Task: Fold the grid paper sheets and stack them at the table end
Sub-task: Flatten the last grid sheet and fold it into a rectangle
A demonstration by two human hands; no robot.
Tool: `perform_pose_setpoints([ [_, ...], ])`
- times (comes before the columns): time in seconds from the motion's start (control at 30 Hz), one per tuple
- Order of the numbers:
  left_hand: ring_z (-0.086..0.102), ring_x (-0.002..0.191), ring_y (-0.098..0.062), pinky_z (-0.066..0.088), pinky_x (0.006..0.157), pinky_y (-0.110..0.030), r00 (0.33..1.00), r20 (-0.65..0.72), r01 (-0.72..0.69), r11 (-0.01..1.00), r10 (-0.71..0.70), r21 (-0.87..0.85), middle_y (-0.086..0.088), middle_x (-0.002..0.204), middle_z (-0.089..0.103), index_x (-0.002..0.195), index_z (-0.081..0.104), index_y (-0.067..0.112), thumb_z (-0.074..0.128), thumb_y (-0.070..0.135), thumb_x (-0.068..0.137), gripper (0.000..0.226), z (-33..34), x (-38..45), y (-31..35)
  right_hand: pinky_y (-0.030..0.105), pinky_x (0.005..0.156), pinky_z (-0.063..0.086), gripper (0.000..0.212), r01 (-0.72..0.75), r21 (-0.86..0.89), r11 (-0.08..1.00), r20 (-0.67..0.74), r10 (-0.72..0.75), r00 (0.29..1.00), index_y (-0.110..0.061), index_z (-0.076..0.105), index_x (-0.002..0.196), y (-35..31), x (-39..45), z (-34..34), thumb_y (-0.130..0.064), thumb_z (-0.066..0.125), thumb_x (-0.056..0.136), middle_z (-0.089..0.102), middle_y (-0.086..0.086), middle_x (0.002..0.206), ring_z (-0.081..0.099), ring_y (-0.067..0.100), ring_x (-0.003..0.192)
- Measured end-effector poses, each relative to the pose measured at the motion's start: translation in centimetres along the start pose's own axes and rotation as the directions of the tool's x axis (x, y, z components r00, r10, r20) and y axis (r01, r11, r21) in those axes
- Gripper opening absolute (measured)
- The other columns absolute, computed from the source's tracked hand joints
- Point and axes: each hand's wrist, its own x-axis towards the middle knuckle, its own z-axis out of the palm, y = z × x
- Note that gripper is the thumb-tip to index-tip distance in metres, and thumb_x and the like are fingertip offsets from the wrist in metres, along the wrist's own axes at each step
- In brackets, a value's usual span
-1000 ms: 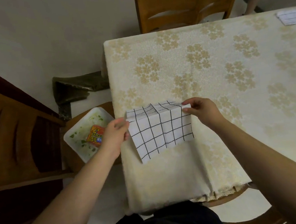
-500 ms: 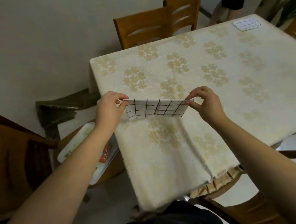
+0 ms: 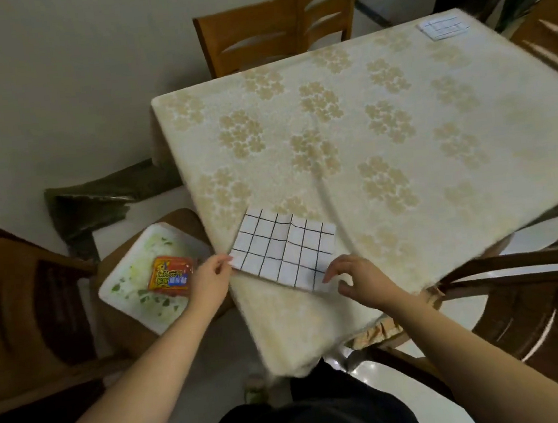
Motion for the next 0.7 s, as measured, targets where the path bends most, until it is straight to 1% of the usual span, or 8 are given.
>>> perform_pose_setpoints([
  [0.1, 0.069, 0.092, -0.022, 0.053, 0.091, -0.049, 0.996, 0.023, 0.094, 0.986, -0.091, -0.141, -0.009, 0.107, 0.069, 0.1, 0.063, 0.024, 0.058, 0.01, 0.092, 0.017, 0.7, -0.3, -1.1, 0.023, 0.086, 0.041, 0.035, -0.047, 0.007, 0.999, 0.031, 0.047, 0.998, -0.027, 0.072, 0.099, -0.1, 0.4, 0.6, -0.003, 0.055, 0.08, 0.063, -0.01, 0.105, 0.056, 0.01, 0.096],
  [0.17, 0.068, 0.088, -0.023, 0.054, 0.091, -0.046, 0.982, 0.007, 0.182, 0.94, -0.188, -0.29, -0.016, 0.111, 0.066, 0.105, 0.06, 0.013, 0.059, 0.005, 0.092, 0.015, 1.0, -0.9, -0.5, 0.017, 0.079, 0.037, 0.031, -0.078, 0.04, 0.996, -0.002, 0.078, 0.997, -0.023, 0.072, 0.102, -0.2, 1.1, 0.4, -0.002, 0.057, 0.084, 0.064, -0.006, 0.107, 0.055, 0.006, 0.091],
  [0.23, 0.064, 0.081, -0.022, 0.056, 0.079, -0.035, 0.945, -0.005, 0.28, 0.818, -0.326, -0.503, -0.022, 0.115, 0.06, 0.109, 0.051, 0.005, 0.059, 0.0, 0.092, 0.019, 1.4, -1.3, 0.4, 0.016, 0.079, 0.038, 0.028, -0.11, 0.093, 0.99, -0.029, 0.113, 0.993, -0.019, 0.071, 0.104, -0.2, 2.0, 0.0, -0.002, 0.058, 0.086, 0.066, -0.003, 0.109, 0.057, 0.007, 0.089],
  [0.33, 0.061, 0.077, -0.022, 0.057, 0.061, -0.025, 0.877, 0.04, 0.352, 0.583, -0.479, -0.733, -0.02, 0.104, 0.057, 0.112, 0.043, 0.006, 0.059, 0.001, 0.093, 0.025, 2.0, -1.7, 1.9, 0.021, 0.08, 0.043, 0.026, -0.147, 0.101, 0.984, -0.046, 0.152, 0.987, -0.015, 0.071, 0.107, -0.3, 3.8, -0.7, -0.004, 0.059, 0.087, 0.067, -0.001, 0.111, 0.06, 0.011, 0.091],
  [0.4, 0.063, 0.09, -0.028, 0.057, 0.069, -0.031, 0.841, 0.136, 0.428, 0.491, -0.523, -0.759, -0.019, 0.106, 0.059, 0.118, 0.045, 0.007, 0.056, 0.011, 0.096, 0.025, 2.2, -2.0, 2.6, 0.021, 0.078, 0.043, 0.025, -0.154, 0.097, 0.983, -0.051, 0.16, 0.986, -0.015, 0.07, 0.111, -0.4, 5.3, -1.2, -0.007, 0.059, 0.089, 0.067, 0.0, 0.109, 0.061, 0.012, 0.091],
  [0.47, 0.063, 0.1, -0.028, 0.052, 0.08, -0.036, 0.804, 0.238, 0.525, 0.464, -0.544, -0.714, -0.017, 0.114, 0.061, 0.117, 0.049, 0.009, 0.051, 0.021, 0.099, 0.022, 2.6, -2.4, 3.0, 0.018, 0.072, 0.041, 0.026, -0.161, 0.098, 0.982, -0.052, 0.166, 0.985, -0.017, 0.07, 0.115, -0.5, 7.0, -1.6, -0.012, 0.058, 0.092, 0.067, 0.0, 0.107, 0.061, 0.012, 0.087],
  [0.6, 0.067, 0.085, -0.021, 0.055, 0.062, -0.031, 0.747, 0.383, 0.642, 0.436, -0.544, -0.631, -0.011, 0.108, 0.065, 0.112, 0.053, 0.013, 0.052, 0.028, 0.099, 0.02, 4.0, -3.2, 3.2, 0.014, 0.065, 0.037, 0.027, -0.154, 0.113, 0.982, -0.025, 0.158, 0.987, -0.017, 0.068, 0.118, -0.2, 10.8, -2.2, -0.016, 0.058, 0.093, 0.064, -0.001, 0.098, 0.058, 0.014, 0.077],
  [0.7, 0.067, 0.078, -0.018, 0.054, 0.061, -0.029, 0.725, 0.407, 0.67, 0.432, -0.556, -0.603, -0.006, 0.093, 0.068, 0.101, 0.056, 0.016, 0.056, 0.024, 0.097, 0.009, 5.4, -3.5, 3.3, 0.016, 0.049, 0.039, 0.026, -0.181, 0.112, 0.977, 0.035, 0.179, 0.983, -0.016, 0.065, 0.12, 0.3, 13.6, -2.5, -0.02, 0.057, 0.095, 0.061, 0.002, 0.086, 0.054, 0.016, 0.061],
])
